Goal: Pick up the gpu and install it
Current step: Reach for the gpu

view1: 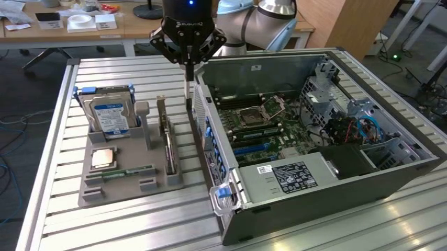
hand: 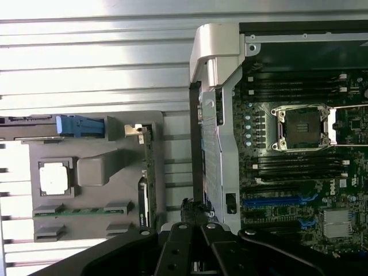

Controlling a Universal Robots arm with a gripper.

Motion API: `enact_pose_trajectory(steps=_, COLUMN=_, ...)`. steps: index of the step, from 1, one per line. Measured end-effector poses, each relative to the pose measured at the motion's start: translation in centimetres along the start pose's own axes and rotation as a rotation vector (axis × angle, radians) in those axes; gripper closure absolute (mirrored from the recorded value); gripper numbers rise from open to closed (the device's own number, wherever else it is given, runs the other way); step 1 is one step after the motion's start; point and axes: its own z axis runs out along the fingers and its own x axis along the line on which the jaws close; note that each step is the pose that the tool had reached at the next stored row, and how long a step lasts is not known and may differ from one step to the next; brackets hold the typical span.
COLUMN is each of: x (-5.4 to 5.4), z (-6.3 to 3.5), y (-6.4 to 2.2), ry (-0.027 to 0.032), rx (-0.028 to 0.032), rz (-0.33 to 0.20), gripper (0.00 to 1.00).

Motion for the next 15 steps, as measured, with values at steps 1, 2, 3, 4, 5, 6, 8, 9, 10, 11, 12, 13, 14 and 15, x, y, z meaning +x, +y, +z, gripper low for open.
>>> enact_pose_trajectory(steps=1, x=0.2, z=0.0, y=-0.01, ry=0.0, rx=0.0, rz=0.0, gripper=0.89)
enact_pose_trajectory(steps=2, x=0.3, z=0.01, y=-0.02, ry=-0.0001, rx=-0.0001, rz=0.0, gripper=0.89)
enact_pose_trajectory(steps=3, x=0.5, z=0.02, y=-0.04, ry=-0.0001, rx=-0.0001, rz=0.0, gripper=0.89)
enact_pose_trajectory(steps=4, x=0.7, z=0.02, y=-0.05, ry=-0.0001, rx=-0.0001, rz=0.0, gripper=0.89)
enact_pose_trajectory(steps=5, x=0.9, z=0.02, y=-0.07, ry=0.0, rx=0.0, rz=0.0, gripper=0.89)
enact_pose_trajectory(steps=6, x=1.1, z=0.02, y=-0.08, ry=0.0, rx=0.0, rz=0.0, gripper=0.89)
enact_pose_trajectory(steps=8, x=1.5, z=0.02, y=-0.11, ry=0.0, rx=0.0, rz=0.0, gripper=0.89)
enact_pose_trajectory(steps=9, x=1.7, z=0.02, y=-0.13, ry=0.0, rx=0.0, rz=0.0, gripper=0.89)
enact_pose_trajectory(steps=10, x=1.9, z=0.02, y=-0.14, ry=0.0, rx=0.0, rz=0.0, gripper=0.89)
enact_pose_trajectory(steps=11, x=2.1, z=0.02, y=-0.15, ry=0.0, rx=0.0, rz=0.0, gripper=0.89)
enact_pose_trajectory(steps=12, x=2.3, z=0.02, y=-0.16, ry=-0.0001, rx=0.0, rz=0.0, gripper=0.89)
enact_pose_trajectory(steps=13, x=2.5, z=0.02, y=-0.17, ry=0.0, rx=0.0, rz=0.0, gripper=0.89)
enact_pose_trajectory(steps=14, x=2.6, z=0.02, y=-0.18, ry=0.0, rx=0.0, rz=0.0, gripper=0.89)
enact_pose_trajectory(steps=15, x=2.8, z=0.02, y=-0.19, ry=-0.0001, rx=0.0, rz=0.0, gripper=0.89)
